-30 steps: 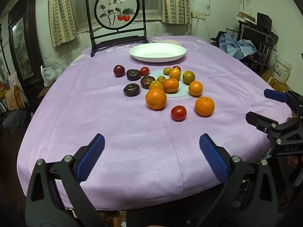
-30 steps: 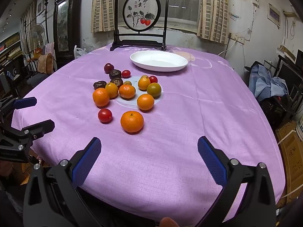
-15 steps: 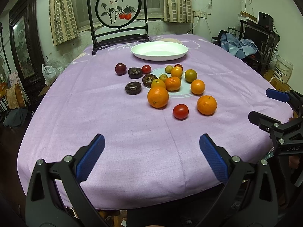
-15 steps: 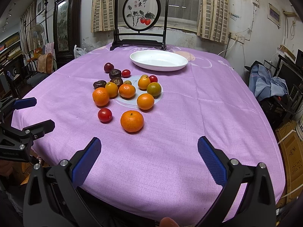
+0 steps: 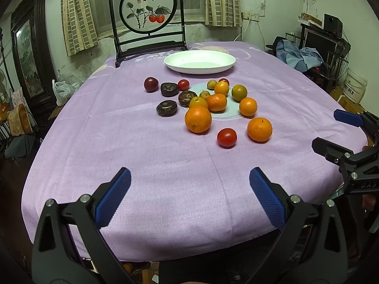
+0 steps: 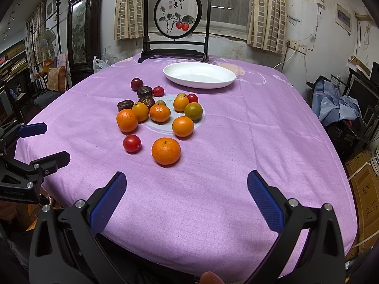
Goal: Organize fruits
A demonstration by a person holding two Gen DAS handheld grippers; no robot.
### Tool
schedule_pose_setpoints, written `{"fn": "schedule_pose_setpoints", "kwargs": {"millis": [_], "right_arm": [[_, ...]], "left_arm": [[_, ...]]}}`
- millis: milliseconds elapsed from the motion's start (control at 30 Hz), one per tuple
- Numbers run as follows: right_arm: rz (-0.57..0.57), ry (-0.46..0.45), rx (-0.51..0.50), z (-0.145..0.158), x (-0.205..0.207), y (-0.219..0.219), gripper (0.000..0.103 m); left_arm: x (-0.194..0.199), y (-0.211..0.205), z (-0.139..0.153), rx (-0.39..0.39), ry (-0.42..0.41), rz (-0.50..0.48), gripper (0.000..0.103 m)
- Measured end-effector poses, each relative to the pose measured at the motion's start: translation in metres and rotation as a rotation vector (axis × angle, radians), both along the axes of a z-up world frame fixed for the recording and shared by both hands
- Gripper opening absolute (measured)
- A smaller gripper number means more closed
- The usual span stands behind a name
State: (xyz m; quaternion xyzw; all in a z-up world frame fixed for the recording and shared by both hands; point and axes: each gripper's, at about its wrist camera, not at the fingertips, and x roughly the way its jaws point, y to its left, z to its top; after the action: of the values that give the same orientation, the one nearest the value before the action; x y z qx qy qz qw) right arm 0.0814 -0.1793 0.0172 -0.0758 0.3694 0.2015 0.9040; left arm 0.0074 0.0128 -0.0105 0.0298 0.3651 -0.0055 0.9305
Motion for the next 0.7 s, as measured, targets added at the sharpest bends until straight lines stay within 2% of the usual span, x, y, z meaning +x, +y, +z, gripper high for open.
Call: {"fn": "schedule_pose_setpoints", "kwargs": {"millis": [700], "right_arm": [[0.0, 0.002, -0.002, 0.0009, -0.0004, 0.0003, 0.102]], "left_arm": [[-0.0013, -0.0013, -0.0041, 0.008, 0.006, -0.005, 0.101]]}}
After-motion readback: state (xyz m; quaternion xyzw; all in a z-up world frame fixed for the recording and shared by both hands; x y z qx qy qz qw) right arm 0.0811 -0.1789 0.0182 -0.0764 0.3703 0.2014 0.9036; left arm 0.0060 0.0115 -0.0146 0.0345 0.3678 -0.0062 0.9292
